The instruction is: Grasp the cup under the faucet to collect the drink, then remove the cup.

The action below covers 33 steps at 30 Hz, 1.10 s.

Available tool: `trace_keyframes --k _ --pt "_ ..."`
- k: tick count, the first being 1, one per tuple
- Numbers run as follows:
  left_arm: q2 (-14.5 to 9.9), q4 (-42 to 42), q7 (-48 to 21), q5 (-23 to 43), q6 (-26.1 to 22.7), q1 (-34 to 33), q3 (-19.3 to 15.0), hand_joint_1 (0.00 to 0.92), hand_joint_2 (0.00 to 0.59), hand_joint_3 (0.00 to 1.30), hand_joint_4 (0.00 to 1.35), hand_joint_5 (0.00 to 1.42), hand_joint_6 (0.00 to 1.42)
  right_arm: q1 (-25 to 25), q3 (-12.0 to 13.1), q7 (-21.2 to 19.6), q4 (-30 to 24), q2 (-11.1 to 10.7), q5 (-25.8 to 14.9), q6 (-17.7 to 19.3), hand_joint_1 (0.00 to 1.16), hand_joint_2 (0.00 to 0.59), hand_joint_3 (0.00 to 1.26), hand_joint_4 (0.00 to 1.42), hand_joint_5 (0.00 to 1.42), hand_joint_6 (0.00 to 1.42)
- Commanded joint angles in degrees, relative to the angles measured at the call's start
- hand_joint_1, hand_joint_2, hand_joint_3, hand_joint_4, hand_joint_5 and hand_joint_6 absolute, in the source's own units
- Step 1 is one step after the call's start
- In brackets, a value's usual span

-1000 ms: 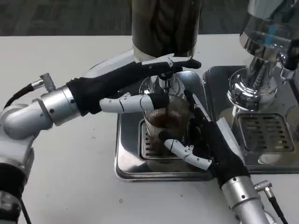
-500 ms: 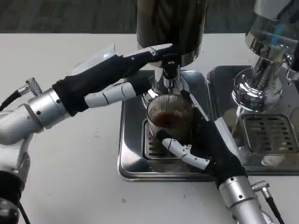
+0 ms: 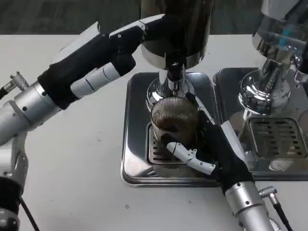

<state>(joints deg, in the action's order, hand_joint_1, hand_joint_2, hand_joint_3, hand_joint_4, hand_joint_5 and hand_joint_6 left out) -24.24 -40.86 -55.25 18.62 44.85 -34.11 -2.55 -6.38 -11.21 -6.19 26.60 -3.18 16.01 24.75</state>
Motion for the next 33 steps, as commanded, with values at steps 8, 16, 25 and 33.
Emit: trace_keyframes --k 8,16,25,33 --pt "-2.3 -0.41 1.93 -1.17 -2.46 7.99 -4.41 0.0 0.162 0.17 0.12 0.11 0.08 -0.55 -0.58 -0.49 0.06 -0.11 1.46 0.13 0.62 0.222 0.01 0.0 0.0 0.1" --pt "-3.28 -1.82 4.08 -2.38 -2.81 13.46 -6.16 0.0 0.172 0.2 0.15 0.12 0.09 -1.51 -1.13 -1.73 0.74 0.55 3.18 -0.93 0.62 0.221 0.0 0.0 0.01 0.11" --pt "-4.49 -1.98 5.89 -3.12 -3.19 17.41 -6.96 0.0 0.175 0.24 0.18 0.14 0.1 -2.29 -2.02 -4.26 1.7 1.56 5.24 -2.94 0.65 0.217 0.0 0.02 0.09 0.18" --pt "-4.79 -1.05 6.69 -3.46 -3.68 19.15 -7.48 0.0 0.177 0.26 0.21 0.16 0.12 -1.93 -2.93 -6.88 0.62 2.25 7.08 -5.86 0.65 0.217 0.09 0.13 0.23 0.33"
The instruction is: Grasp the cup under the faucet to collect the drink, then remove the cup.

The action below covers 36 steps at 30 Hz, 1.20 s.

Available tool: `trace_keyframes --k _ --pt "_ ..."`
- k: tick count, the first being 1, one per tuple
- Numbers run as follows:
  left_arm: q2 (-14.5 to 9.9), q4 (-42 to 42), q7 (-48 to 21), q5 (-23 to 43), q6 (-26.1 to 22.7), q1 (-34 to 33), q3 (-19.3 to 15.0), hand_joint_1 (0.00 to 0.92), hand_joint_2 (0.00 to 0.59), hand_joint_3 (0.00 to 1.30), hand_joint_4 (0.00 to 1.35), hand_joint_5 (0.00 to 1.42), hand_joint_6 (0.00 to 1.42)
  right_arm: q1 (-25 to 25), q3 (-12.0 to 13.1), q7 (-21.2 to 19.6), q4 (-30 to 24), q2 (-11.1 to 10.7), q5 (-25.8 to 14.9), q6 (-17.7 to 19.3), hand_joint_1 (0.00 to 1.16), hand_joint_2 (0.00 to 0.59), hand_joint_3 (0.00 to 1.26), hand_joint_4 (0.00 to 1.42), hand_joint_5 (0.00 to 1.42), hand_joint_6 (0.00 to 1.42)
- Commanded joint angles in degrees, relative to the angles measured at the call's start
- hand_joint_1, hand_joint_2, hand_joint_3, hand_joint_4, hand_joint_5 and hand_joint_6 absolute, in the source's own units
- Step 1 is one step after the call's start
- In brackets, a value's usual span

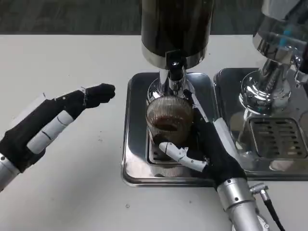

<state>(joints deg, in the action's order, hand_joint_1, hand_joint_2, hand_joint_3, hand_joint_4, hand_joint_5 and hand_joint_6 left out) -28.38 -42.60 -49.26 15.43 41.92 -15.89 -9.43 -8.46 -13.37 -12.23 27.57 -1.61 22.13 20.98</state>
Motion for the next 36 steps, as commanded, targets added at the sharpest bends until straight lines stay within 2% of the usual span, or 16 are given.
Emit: trace_keyframes --k 1,8,14,23,36 --pt "-0.67 0.73 0.71 -0.32 -0.82 1.03 -0.68 0.0 0.178 0.26 0.21 0.16 0.12 0.15 -0.95 -1.22 -0.49 0.85 1.27 -2.67 0.65 0.217 0.11 0.15 0.25 0.36" --pt "-0.69 1.19 0.63 -0.25 -1.31 1.55 -1.01 0.0 0.178 0.27 0.24 0.19 0.13 0.67 -2.07 -3.71 -1.71 1.52 3.29 -5.24 0.65 0.217 0.24 0.27 0.38 0.59" --pt "-0.86 1.43 0.58 -0.14 -1.66 2.12 -1.25 0.0 0.179 0.27 0.25 0.21 0.14 1.12 -2.8 -6.76 -1.4 2.11 4.78 -5.13 0.67 0.208 0.31 0.34 0.46 0.72" --pt "-0.95 2.2 0.46 -0.11 -2.15 2.87 -1.3 0.0 0.186 0.27 0.27 0.24 0.14 1.66 -3.83 -14.91 -0.08 3.39 7.03 -2.55 0.65 0.217 0.36 0.42 0.56 0.87" --pt "-1.23 2.09 0.3 0.0 -2.6 2.79 -1.47 0.0 0.189 0.27 0.3 0.27 0.16 2.07 -4.58 -21.75 1.33 3.18 8.9 0.57 0.68 0.216 0.42 0.49 0.65 0.99"
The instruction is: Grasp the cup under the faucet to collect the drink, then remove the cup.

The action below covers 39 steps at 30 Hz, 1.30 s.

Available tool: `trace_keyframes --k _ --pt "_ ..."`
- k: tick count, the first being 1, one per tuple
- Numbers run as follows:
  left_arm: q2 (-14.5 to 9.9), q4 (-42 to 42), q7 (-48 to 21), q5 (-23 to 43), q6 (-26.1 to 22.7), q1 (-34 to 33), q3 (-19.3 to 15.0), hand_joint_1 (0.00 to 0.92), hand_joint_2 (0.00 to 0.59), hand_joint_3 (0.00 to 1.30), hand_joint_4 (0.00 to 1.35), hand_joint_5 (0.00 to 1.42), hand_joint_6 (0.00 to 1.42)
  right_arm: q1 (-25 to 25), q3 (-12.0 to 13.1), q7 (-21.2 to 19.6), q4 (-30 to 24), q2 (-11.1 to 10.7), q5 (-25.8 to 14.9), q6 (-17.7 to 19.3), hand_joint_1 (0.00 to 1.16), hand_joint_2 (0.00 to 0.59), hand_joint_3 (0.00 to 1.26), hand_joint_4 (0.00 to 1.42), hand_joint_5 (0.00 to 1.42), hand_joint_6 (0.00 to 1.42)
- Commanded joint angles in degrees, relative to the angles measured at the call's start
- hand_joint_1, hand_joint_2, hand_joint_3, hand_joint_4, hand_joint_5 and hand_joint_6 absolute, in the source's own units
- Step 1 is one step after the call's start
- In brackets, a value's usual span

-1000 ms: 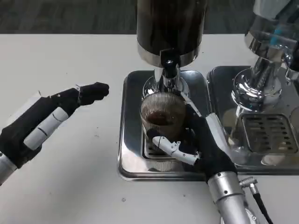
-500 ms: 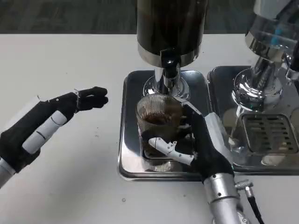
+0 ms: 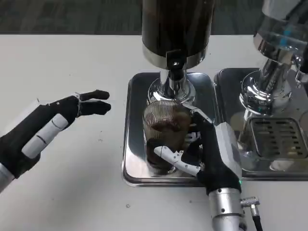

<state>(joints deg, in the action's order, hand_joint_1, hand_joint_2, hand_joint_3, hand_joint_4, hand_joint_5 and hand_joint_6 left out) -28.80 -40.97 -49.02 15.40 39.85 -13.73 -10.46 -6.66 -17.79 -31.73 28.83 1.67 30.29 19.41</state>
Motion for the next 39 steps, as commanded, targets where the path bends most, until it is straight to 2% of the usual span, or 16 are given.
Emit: trace_keyframes --k 1,11,23,27,33,39 --pt "-0.81 0.38 0.05 0.04 -0.55 0.51 -0.44 0.0 0.19 0.27 0.3 0.27 0.16 0.26 -0.19 -2.61 0.13 -0.15 0.85 2.33 0.68 0.214 0.43 0.49 0.65 0.99" --pt "-0.53 -0.54 -0.02 0.08 -0.64 -0.41 -0.33 0.0 0.191 0.27 0.31 0.27 0.16 0.85 -0.17 -8.12 0.19 -0.85 2.6 5.61 0.69 0.226 0.49 0.57 0.74 1.11" --pt "0.05 -2.57 -0.45 -0.08 -0.35 -2.3 0.13 0.0 0.192 0.27 0.31 0.28 0.16 1.68 0.09 -14.07 -0.97 -2.1 4.39 9.01 0.69 0.226 0.55 0.64 0.8 1.16" --pt "0.28 -3.4 -0.51 -0.24 -0.08 -2.87 0.29 0.0 0.193 0.27 0.31 0.28 0.16 2.15 0.25 -13.72 -1.83 -2.58 4.66 8.55 0.69 0.226 0.57 0.65 0.81 1.17" --pt "0.48 -4.33 -0.46 -0.3 0.33 -3.5 0.3 0.0 0.193 0.27 0.31 0.28 0.16 3.39 0.44 -11.08 -2.7 -3.55 3.85 7.79 0.69 0.226 0.57 0.66 0.83 1.18" --pt "0.82 -5.1 -0.46 -0.18 0.88 -3.97 0.21 0.0 0.193 0.27 0.31 0.28 0.17 6.29 0.57 -8.85 -5.06 -4.79 3.64 7.75 0.68 0.235 0.58 0.67 0.84 1.18"
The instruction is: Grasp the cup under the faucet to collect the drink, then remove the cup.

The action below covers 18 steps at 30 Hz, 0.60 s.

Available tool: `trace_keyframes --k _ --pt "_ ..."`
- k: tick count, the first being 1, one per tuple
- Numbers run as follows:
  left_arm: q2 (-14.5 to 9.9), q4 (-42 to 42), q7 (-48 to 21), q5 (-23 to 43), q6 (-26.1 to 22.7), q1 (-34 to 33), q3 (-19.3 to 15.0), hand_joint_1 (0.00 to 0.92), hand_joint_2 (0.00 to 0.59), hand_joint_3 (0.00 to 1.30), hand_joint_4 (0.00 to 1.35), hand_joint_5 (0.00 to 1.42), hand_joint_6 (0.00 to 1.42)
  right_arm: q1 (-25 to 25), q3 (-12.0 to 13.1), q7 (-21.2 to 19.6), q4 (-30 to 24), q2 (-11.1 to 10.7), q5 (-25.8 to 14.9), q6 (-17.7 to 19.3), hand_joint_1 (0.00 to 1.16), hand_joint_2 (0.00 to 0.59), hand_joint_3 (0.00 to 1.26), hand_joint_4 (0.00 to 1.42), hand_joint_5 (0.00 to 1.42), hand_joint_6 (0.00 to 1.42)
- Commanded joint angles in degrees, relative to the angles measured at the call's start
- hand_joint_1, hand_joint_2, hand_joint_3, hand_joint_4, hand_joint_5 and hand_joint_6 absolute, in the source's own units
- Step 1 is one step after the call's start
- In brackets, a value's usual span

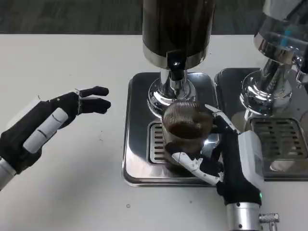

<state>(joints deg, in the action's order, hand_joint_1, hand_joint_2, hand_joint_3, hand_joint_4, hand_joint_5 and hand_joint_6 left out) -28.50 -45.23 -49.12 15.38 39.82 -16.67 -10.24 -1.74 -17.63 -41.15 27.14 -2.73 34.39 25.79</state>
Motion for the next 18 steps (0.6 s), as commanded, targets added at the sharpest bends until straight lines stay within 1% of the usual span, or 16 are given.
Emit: trace_keyframes --k 1,5,8,15,18 --pt "0.55 -0.89 -0.4 -0.17 1.0 -1.06 0.01 0.0 0.193 0.27 0.31 0.28 0.17 1.83 0.44 0.71 -3.92 -0.49 -0.37 1.37 0.68 0.235 0.58 0.67 0.84 1.18" --pt "0.67 -0.95 -0.37 -0.57 1.74 -1.02 0.24 0.0 0.193 0.26 0.29 0.26 0.18 3.5 0.64 1.12 -6.1 -0.87 0.01 1.44 0.68 0.235 0.59 0.67 0.84 1.19" --pt "0.62 -0.74 -0.29 -1.16 2.83 -0.83 0.58 0.0 0.194 0.26 0.27 0.24 0.18 6.02 0.64 1.21 -9.23 -1.49 0.76 1.52 0.68 0.235 0.59 0.67 0.84 1.19" --pt "-0.02 -0.28 -1.09 -2.57 5.34 -0.42 1.98 0.0 0.194 0.24 0.26 0.22 0.17 10.65 1.14 2.38 -15.9 -2.63 1.06 1.08 0.68 0.236 0.61 0.69 0.85 1.19" --pt "-0.56 0.23 -1.31 -4.02 7.85 0.11 3.04 0.0 0.184 0.24 0.24 0.21 0.16 12.16 1.5 3.1 -18.15 -2.8 1.18 1.07 0.68 0.236 0.61 0.69 0.85 1.19"
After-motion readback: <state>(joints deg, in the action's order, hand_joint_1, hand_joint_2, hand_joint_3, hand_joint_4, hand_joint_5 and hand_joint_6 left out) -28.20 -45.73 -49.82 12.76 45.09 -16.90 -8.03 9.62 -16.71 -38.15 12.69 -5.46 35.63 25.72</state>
